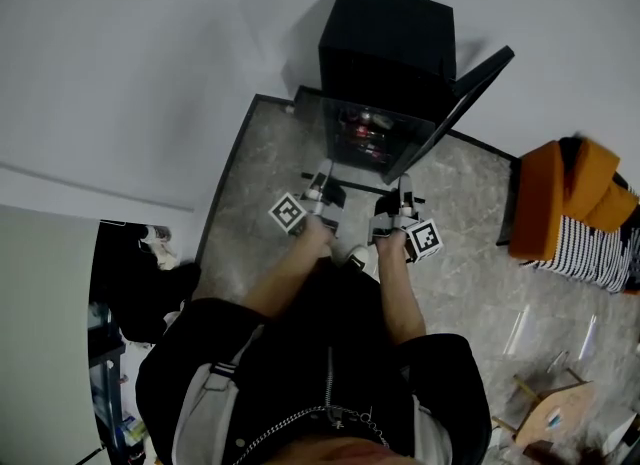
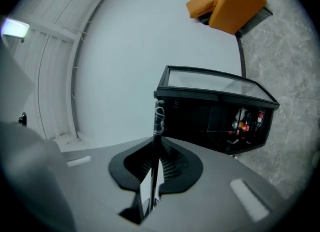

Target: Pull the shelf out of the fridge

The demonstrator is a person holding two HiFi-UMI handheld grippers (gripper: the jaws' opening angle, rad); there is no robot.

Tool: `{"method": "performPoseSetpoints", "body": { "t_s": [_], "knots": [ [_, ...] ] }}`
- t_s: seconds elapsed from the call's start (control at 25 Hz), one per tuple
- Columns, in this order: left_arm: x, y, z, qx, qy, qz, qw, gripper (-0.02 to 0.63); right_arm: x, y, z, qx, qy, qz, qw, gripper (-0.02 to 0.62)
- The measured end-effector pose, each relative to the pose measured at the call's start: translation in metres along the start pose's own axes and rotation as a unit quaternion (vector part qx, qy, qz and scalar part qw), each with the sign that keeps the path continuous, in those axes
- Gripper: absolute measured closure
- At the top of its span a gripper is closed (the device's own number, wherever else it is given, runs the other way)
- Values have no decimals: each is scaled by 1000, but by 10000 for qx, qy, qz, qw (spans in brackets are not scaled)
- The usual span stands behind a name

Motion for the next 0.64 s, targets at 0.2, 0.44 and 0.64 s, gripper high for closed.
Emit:
{"method": "performPoseSetpoints", "body": {
  "t_s": [0.2,0.44,0.64],
  "knots": [
    [-1,0,1,14,6,3,10000,577,1,0,1,15,-6,37,10000,575],
    [0,1,-2,39,9,10,10000,577,-1,-3,1,33,-28,12,10000,575],
    [0,2,-1,11,33,8,10000,577,0,-3,1,22,-32,9,10000,577]
  ]
}}
Point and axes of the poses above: the fingertips, and each gripper's own axes: z forward along the fingers, y to its right, x out of its top, the point moved 6 cm from there along -z, backward along the fingers, and after that the axes turned 2 degrees about -x, right-handed, at the moved point
